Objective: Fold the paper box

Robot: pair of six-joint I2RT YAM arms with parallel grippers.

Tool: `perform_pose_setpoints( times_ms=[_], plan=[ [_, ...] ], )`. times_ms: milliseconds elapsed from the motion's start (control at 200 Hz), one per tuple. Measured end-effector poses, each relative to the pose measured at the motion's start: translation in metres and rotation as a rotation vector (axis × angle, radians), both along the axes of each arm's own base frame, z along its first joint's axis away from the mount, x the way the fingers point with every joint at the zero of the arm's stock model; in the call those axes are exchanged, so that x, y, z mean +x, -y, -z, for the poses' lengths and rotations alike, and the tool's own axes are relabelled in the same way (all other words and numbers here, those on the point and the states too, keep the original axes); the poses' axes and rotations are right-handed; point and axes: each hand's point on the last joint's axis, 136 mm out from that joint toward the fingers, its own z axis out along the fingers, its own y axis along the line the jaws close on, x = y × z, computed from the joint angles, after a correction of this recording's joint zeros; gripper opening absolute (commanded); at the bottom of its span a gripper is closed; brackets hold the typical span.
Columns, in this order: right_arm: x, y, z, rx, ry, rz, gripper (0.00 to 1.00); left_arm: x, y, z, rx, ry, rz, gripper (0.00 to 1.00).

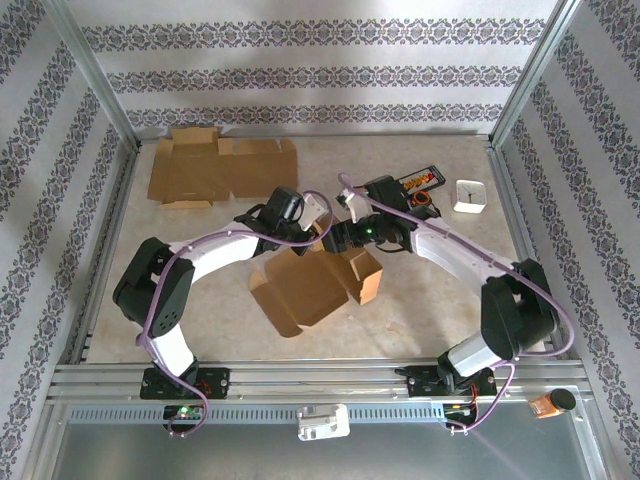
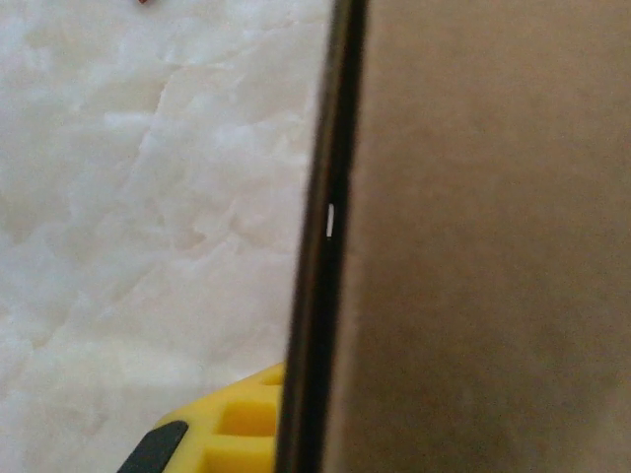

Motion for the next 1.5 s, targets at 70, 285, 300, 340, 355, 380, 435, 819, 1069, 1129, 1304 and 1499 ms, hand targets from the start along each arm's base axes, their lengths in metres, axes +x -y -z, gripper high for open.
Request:
perform_pose_setpoints(
  times_ms=[70,285,300,340,355,380,435,819,1069,1129,1304,1499],
  plan=[
    [-0.005,0.009,-0.004,-0.019,0.056,0.017,0.84,-0.004,-0.002,0.000,-0.010,-0.019,-0.037,0.00],
    [-0.007,0.019,-0.011,-0.049,0.179,0.013,0.71,-0.007,-0.005,0.001,-0.036,-0.072,-0.120,0.05],
    [-0.006,0.019,-0.009,-0.054,0.181,0.011,0.70,-0.007,-0.005,0.001,-0.038,-0.073,-0.121,0.07],
    [-0.006,0.020,-0.005,-0.062,0.183,0.004,0.68,-0.008,-0.004,0.001,-0.042,-0.077,-0.125,0.13],
    [-0.006,0.019,-0.005,-0.062,0.180,0.004,0.67,-0.008,-0.003,0.001,-0.044,-0.079,-0.127,0.16],
    [-0.006,0.019,-0.003,-0.066,0.181,-0.001,0.65,-0.008,-0.003,0.001,-0.045,-0.082,-0.134,0.18],
    [-0.004,0.018,0.001,-0.072,0.178,-0.004,0.62,-0.009,-0.003,0.007,-0.043,-0.102,-0.144,0.22],
    [-0.002,0.016,0.010,-0.078,0.170,-0.021,0.60,0.000,0.002,0.022,-0.045,-0.136,-0.178,0.28],
    [-0.003,0.015,0.009,-0.065,0.157,-0.020,0.60,0.012,0.009,0.021,-0.085,-0.078,-0.174,0.40],
    [-0.004,0.015,0.010,-0.064,0.155,-0.020,0.60,0.014,0.010,0.021,-0.095,-0.043,-0.158,0.38],
    [-0.007,0.012,0.009,-0.049,0.144,-0.034,0.60,0.013,0.013,0.019,-0.130,0.079,-0.088,0.37],
    [-0.009,0.010,0.008,-0.036,0.139,-0.046,0.60,0.012,0.020,0.014,-0.179,0.209,0.000,0.40]
  ],
)
